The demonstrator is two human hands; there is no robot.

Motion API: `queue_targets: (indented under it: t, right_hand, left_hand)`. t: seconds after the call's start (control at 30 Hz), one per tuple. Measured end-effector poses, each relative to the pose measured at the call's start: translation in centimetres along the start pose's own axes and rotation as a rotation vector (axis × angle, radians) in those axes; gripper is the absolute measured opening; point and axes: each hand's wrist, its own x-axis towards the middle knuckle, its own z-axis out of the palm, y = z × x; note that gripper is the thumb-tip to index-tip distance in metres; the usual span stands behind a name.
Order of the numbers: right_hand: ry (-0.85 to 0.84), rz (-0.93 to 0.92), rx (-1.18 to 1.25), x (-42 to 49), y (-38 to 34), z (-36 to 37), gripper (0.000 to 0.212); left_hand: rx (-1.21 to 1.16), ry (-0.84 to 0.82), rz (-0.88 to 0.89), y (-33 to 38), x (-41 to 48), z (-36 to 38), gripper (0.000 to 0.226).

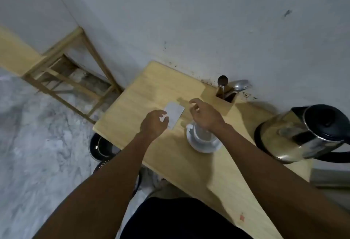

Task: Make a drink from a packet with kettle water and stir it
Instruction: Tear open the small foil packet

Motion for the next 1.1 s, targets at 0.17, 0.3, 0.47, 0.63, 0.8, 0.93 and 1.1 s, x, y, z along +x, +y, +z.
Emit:
queue_targets:
  t: [0.17, 0.3, 0.47, 0.63, 0.8, 0.93, 1.1]
  right_hand:
    - [-0.206, 0.197, -0.22, 4.2, -0.2, 2.8, 0.044]
    - [-0.217, 0.27, -0.278, 7.1, 0.2, 4.9, 0.046]
    - [-0.177, 0.308, -0.333, 9.2, 0.3, 6.9, 0.038]
    - [-0.126, 0.416, -0.302, 10.4, -0.3, 8.2, 0.045]
    - [-0.028, 0.465, -0.268, 10.6, -0.7, 8.7, 0.023]
    - [-0.005, 0.431, -0.211, 10.0, -1.3, 8.2, 0.017]
    - [0.053, 0.347, 0.068, 8.2, -1.2, 7.0, 0.026]
  left_hand:
    - [0.019, -0.087, -0.071, -1.7, 1.7, 0.9, 0.044]
    - [0.181, -0.094, -0.077, -2.1, 3.4, 1.6, 0.049]
    - [0.264, -0.138, -0.036, -3.3, 5.0, 1.9, 0.047]
    - [0.25, -0.136, -0.025, -3.8, 5.6, 2.0, 0.043]
    - [0.236, -0.123, -0.013, -4.1, 5.8, 2.2, 0.044]
    - [0.223, -0.122, -0.015, -4.3, 5.8, 2.1, 0.054]
    - [0.031, -0.08, 0.014, -4.4, 6.9, 0.7, 0.072]
